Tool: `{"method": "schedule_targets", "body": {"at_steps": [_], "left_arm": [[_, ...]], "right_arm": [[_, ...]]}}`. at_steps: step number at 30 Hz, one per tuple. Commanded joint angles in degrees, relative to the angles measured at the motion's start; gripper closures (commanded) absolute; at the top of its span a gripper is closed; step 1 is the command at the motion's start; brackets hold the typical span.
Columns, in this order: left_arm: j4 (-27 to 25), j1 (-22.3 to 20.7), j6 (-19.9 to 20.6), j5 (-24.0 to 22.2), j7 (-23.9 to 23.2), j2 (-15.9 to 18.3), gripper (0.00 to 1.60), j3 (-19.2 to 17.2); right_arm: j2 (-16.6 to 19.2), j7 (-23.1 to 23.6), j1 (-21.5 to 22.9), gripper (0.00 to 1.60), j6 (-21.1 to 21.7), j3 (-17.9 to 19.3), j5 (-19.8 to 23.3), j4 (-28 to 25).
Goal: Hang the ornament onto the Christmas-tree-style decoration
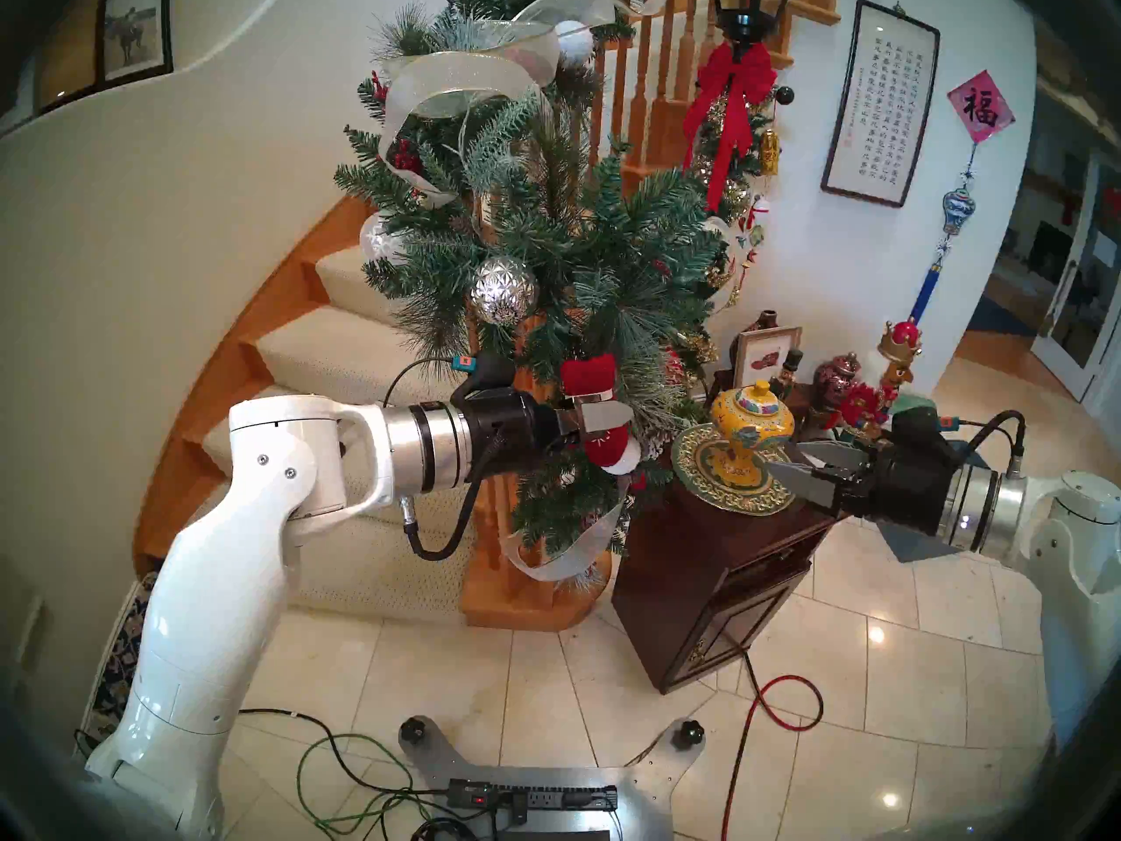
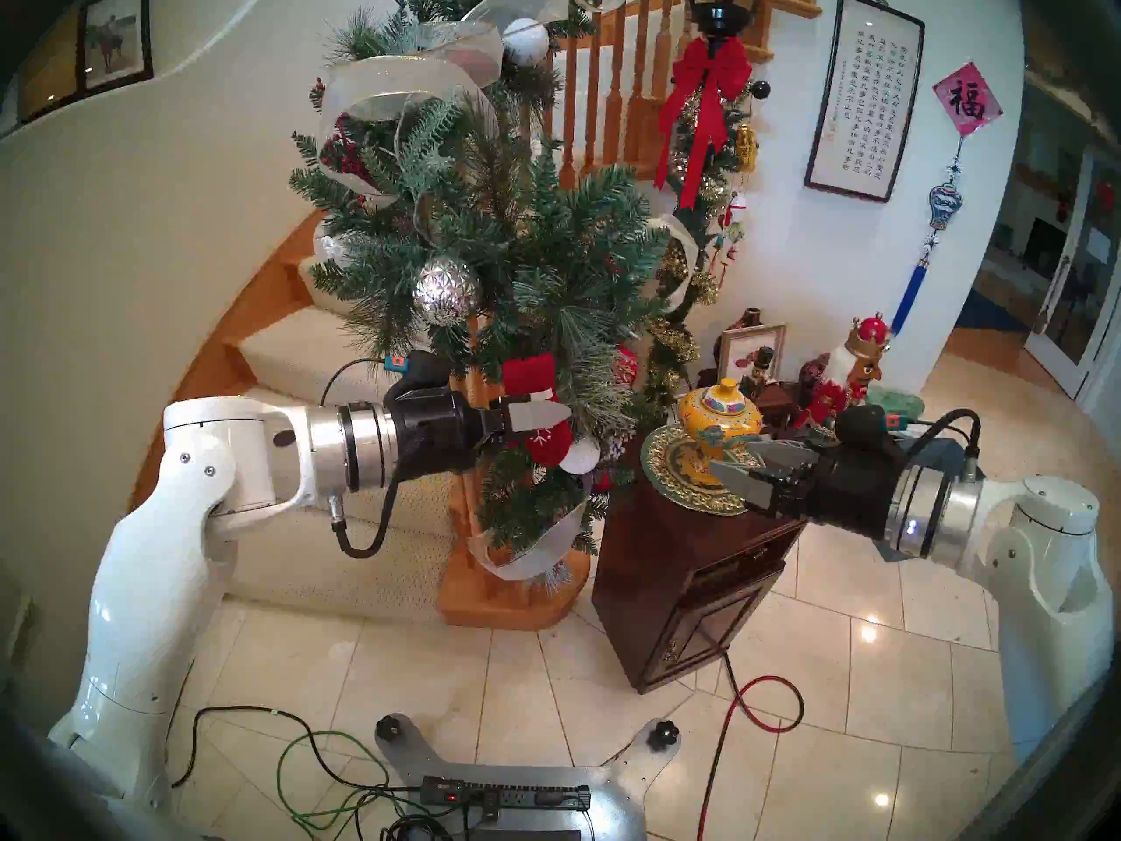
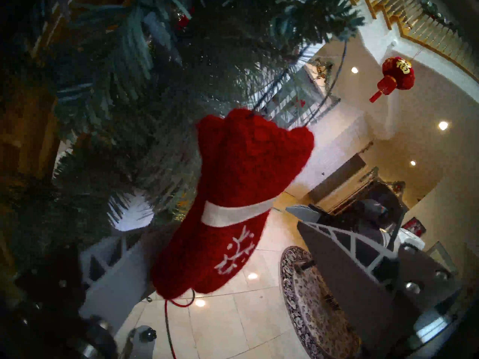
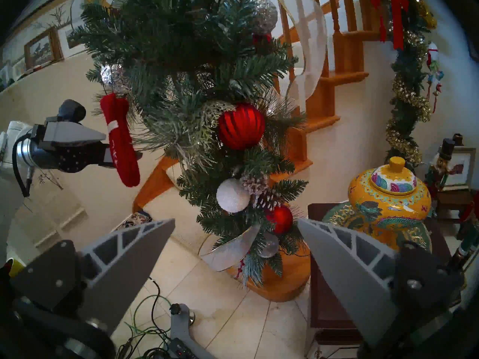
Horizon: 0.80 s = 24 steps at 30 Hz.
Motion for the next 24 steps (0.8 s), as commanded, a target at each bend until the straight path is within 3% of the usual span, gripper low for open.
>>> {"method": "schedule_targets", "body": {"at_steps": [1,24], "left_arm": [[-2.48,1.46,-1.33,1.04,-0.24,0.19,0.00,-0.89],[-12.02,9.30,-5.01,9.98,-1.75,3.98,0.00,-3.87]], "right_arm": [[0.11,-0.13,0.30,0.00,0.14,0.39,0.10,-0.17],[0.11,-0.11,0.30,0.00,0.12,0.38,0.09,-0.16]]}}
